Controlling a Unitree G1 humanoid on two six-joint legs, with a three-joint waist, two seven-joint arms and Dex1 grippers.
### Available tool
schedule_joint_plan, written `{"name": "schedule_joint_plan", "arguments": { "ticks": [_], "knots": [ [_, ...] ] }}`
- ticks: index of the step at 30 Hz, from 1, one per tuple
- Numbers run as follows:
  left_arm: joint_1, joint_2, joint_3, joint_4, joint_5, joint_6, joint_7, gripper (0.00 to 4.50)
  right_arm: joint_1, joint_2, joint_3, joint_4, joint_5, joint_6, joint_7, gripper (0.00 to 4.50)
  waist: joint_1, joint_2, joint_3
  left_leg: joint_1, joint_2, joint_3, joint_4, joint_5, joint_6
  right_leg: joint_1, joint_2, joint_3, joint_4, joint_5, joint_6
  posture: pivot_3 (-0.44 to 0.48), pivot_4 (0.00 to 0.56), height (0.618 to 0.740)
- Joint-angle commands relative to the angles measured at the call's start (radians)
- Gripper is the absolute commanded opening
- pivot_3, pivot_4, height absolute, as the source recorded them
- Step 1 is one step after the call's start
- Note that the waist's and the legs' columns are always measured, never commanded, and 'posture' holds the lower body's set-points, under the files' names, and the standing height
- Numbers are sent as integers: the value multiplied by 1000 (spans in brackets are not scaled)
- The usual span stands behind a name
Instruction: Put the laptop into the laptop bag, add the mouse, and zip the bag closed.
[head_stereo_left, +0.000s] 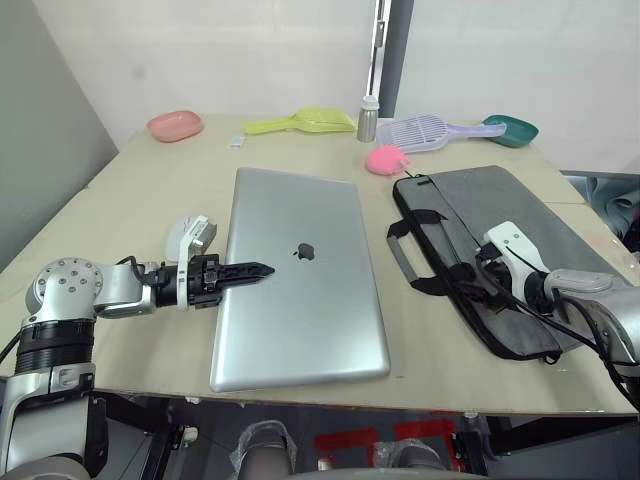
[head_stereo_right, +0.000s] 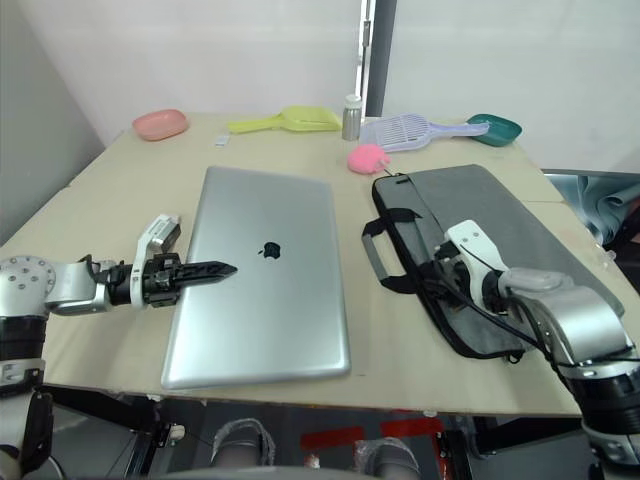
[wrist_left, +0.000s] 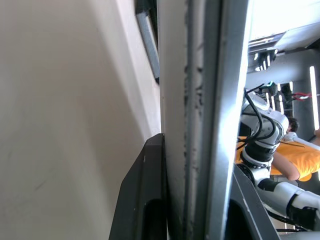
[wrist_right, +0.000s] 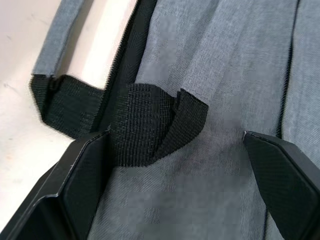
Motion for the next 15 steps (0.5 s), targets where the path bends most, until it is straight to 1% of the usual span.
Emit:
{"name": "schedule_joint_plan", "arguments": {
  "ticks": [1,4,5,6,7,13,14,15],
  "knots": [
    [-36,9,30,-10,-97,5,-18,349,-14,-14,21,37,-36,-46,16,4192,0,0,0,0,0,0,1,0,0,0,0,0,0,0,0,0,150,740],
    [-43,1,32,-4,-103,5,-2,349,-26,-12,41,51,-46,-77,41,3281,-1,0,0,0,0,0,2,0,0,0,0,1,2,0,0,0,150,740],
    [-47,-4,33,-1,-101,5,3,349,-26,-13,45,51,-49,-84,46,2860,-2,0,0,1,0,0,3,0,0,0,0,1,3,0,0,0,150,740],
    [-49,-7,34,1,-100,5,6,349,-26,-13,47,51,-52,-88,50,2610,-2,0,0,1,0,0,3,0,0,0,0,1,3,0,0,0,150,740],
    [-55,-15,37,8,-97,5,13,349,-25,-17,54,48,-55,-95,59,2194,-2,0,0,1,0,0,3,0,0,0,0,1,3,0,1,0,150,740],
    [-87,-54,61,42,-87,4,52,349,-15,-16,58,21,-51,-91,80,270,0,0,0,0,0,0,6,0,1,1,-1,2,4,1,2,0,150,740],
    [-91,-60,64,46,-86,3,57,349,-12,-10,52,6,-40,-79,81,10,-1,0,0,0,0,0,6,0,1,1,0,2,5,1,2,0,150,740],
    [-94,-65,66,48,-84,3,62,349,-11,-4,44,-4,-30,-67,81,10,-1,0,0,0,0,0,6,0,1,1,0,2,5,1,2,0,150,740]
  ]
}}
